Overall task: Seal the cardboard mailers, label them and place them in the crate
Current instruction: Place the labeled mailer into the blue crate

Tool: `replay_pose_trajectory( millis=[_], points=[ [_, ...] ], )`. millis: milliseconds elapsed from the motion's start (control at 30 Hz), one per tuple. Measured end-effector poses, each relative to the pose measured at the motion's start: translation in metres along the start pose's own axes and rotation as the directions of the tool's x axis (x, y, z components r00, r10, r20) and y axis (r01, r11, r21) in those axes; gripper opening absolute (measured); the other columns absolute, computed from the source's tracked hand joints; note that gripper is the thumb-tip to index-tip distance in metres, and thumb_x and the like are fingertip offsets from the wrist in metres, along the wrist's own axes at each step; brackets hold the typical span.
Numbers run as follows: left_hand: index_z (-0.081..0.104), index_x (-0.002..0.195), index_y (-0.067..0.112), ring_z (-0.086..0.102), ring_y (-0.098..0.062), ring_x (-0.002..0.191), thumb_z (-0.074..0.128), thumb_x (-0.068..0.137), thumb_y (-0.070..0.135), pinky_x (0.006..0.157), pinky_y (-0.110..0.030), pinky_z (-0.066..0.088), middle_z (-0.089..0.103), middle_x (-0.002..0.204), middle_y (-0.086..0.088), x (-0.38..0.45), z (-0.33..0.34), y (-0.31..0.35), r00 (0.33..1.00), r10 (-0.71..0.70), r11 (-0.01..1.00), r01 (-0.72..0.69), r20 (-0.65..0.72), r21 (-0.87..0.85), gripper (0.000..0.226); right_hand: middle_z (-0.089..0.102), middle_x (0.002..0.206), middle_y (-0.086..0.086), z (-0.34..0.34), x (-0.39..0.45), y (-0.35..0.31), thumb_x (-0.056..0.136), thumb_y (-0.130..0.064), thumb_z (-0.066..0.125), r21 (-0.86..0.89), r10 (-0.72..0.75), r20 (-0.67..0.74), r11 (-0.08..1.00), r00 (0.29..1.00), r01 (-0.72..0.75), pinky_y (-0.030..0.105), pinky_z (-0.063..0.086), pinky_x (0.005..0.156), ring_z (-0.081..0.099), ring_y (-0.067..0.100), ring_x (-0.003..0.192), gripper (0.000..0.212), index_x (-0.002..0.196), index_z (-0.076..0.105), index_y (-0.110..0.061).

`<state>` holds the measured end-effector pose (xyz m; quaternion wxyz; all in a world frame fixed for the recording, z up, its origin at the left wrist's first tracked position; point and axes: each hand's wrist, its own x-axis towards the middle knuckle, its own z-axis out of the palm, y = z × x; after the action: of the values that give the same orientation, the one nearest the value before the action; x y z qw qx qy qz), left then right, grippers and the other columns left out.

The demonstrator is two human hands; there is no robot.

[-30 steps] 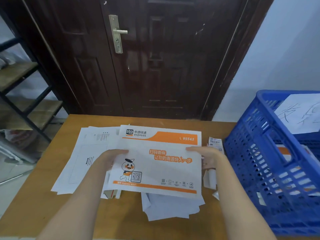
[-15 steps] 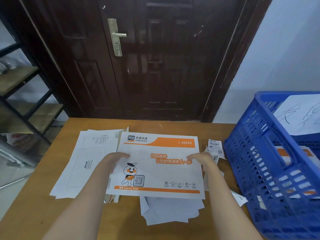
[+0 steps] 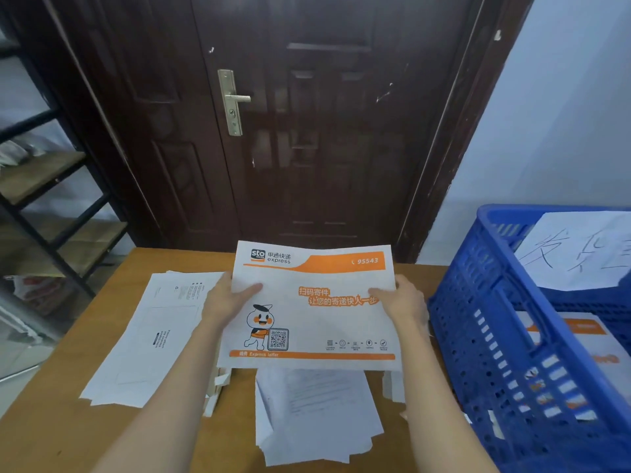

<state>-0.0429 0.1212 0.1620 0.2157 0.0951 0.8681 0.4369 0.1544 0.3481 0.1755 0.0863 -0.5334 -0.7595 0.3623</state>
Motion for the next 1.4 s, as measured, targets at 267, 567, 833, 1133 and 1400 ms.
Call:
replay_pose_trajectory(
  millis=[267,567,833,1133,1400],
  points=[
    [0.060,0.108,0.019,0.072,-0.022,0.079,0.075,0.081,0.033,0.065,-0.035,0.058,0.073,0.099,-0.002,-0.020,-0.013,0.037,0.998,0.053,0.982,-0.044,0.043,-0.185,0.034,0.062,0.116,0.004,-0.040,-0.004,-0.020,0.091,-0.038,0.058,0.020,-0.112,-0.108,0.993,0.988,0.115,0.030,0.044,0.069,0.062,0.023,0.097,0.040,0.123,0.048,-0.018],
    [0.065,0.098,0.017,0.073,-0.026,0.073,0.075,0.080,0.029,0.078,-0.046,0.058,0.076,0.083,-0.003,-0.043,-0.030,0.131,0.963,0.188,0.965,-0.145,0.193,-0.218,0.024,0.064,0.111,0.009,-0.123,-0.027,-0.036,0.088,-0.037,0.058,-0.003,-0.123,-0.323,0.992,0.938,0.129,0.033,0.040,0.073,0.059,0.031,0.101,0.036,0.116,0.059,-0.013],
    [0.066,0.088,0.021,0.072,-0.025,0.073,0.068,0.086,0.023,0.071,-0.041,0.057,0.075,0.081,-0.002,-0.083,0.009,0.231,0.831,0.455,0.880,-0.366,0.320,-0.302,0.004,0.063,0.100,0.002,-0.231,-0.054,-0.014,0.086,-0.039,0.062,0.051,0.004,-0.471,0.998,0.882,0.023,0.030,0.036,0.071,0.052,0.021,0.085,0.031,0.108,0.064,-0.016],
    [0.064,0.099,0.020,0.072,-0.021,0.076,0.068,0.087,0.022,0.071,-0.037,0.059,0.073,0.094,-0.003,-0.143,0.147,0.301,0.688,0.534,0.845,-0.434,0.492,-0.311,0.013,0.067,0.099,0.005,-0.337,-0.046,0.101,0.082,-0.035,0.066,0.189,0.248,-0.526,0.967,0.814,-0.172,0.034,0.048,0.069,0.064,0.024,0.085,0.032,0.108,0.061,-0.016],
    [0.062,0.087,0.018,0.068,-0.013,0.069,0.076,0.079,0.030,0.055,-0.025,0.053,0.070,0.079,0.001,-0.177,0.277,0.352,0.725,0.376,0.886,-0.463,0.578,0.005,0.020,0.065,0.098,0.004,-0.419,0.008,0.218,0.085,-0.030,0.065,0.175,0.234,-0.451,0.969,0.861,-0.171,0.033,0.045,0.066,0.060,0.021,0.079,0.029,0.108,0.059,-0.015]
  ],
)
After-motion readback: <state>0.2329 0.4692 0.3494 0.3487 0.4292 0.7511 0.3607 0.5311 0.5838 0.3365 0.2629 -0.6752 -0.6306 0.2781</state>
